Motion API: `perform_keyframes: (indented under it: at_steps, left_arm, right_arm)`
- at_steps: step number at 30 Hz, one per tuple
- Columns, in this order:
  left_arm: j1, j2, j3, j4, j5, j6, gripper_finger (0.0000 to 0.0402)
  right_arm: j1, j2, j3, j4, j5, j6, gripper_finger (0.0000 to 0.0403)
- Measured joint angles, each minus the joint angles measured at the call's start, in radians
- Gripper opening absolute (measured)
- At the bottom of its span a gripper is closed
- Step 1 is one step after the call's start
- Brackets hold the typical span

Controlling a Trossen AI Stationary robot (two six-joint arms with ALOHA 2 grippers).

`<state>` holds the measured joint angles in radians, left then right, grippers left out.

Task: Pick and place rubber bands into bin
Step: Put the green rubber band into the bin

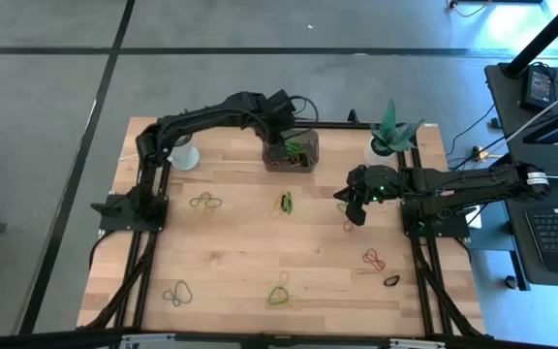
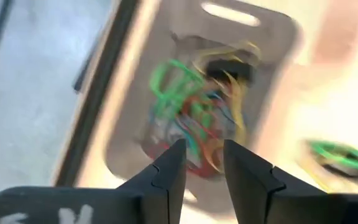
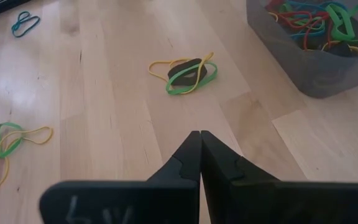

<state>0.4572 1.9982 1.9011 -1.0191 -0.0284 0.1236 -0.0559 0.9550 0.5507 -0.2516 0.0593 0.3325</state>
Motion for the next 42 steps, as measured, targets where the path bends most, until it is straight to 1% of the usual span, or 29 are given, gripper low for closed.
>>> perform_keyframes:
  at_steps: [2, 5, 10, 11, 13, 16, 24, 27, 29, 31, 35, 38, 42]
  left_arm:
    - [-0.028, -0.034, 0.000, -0.063, 0.000, -0.044, 0.0094]
    - [-0.082, -0.081, -0.004, -0.103, -0.008, -0.112, 0.0078]
    - [-0.216, -0.154, -0.102, -0.099, -0.072, -0.184, 0.0026]
    - [-0.245, -0.170, -0.133, -0.101, -0.084, -0.202, 0.0014]
    - [-0.298, -0.203, -0.209, -0.082, -0.103, -0.249, 0.0005]
    - [-0.373, -0.262, -0.344, -0.027, -0.107, -0.331, 0.0003]
    - [-0.551, -0.479, -0.720, 0.226, -0.111, -0.517, 0.0003]
    - [-0.594, -0.565, -0.825, 0.256, -0.132, -0.581, 0.0003]
    - [-0.617, -0.624, -0.885, 0.253, -0.166, -0.615, 0.0003]
    - [-0.638, -0.687, -0.947, 0.259, -0.188, -0.619, 0.0003]
    - [-0.661, -0.814, -1.060, 0.261, -0.202, -0.624, 0.0003]
    - [-0.666, -0.912, -1.143, 0.265, -0.204, -0.626, 0.0002]
    - [-0.666, -1.044, -1.235, 0.267, -0.205, -0.612, 0.0003]
  right_arm:
    - [0.000, 0.000, 0.000, 0.000, 0.000, 0.000, 0.0007]
    - [0.000, 0.000, 0.000, 0.002, 0.000, 0.000, 0.0007]
    - [0.000, 0.000, 0.000, 0.003, 0.000, 0.000, 0.0007]
    - [0.000, 0.000, 0.000, 0.003, 0.000, 0.000, 0.0007]
    - [0.000, 0.000, 0.000, 0.004, 0.000, 0.000, 0.0007]
    - [0.000, 0.000, 0.000, 0.008, 0.000, 0.000, 0.0007]
    - [0.000, 0.000, 0.000, 0.019, 0.000, 0.000, 0.0007]
    - [0.000, 0.002, 0.000, 0.058, -0.006, 0.022, 0.0007]
    - [0.000, 0.011, 0.013, 0.111, -0.045, 0.016, 0.0006]
    - [0.012, 0.035, 0.053, 0.138, -0.055, -0.014, 0.0003]
    - [0.028, 0.146, 0.194, 0.108, 0.027, -0.030, 0.0002]
    - [0.027, 0.270, 0.335, 0.072, 0.040, -0.022, 0.0002]
    - [0.028, 0.468, 0.546, -0.074, 0.036, 0.052, 0.0002]
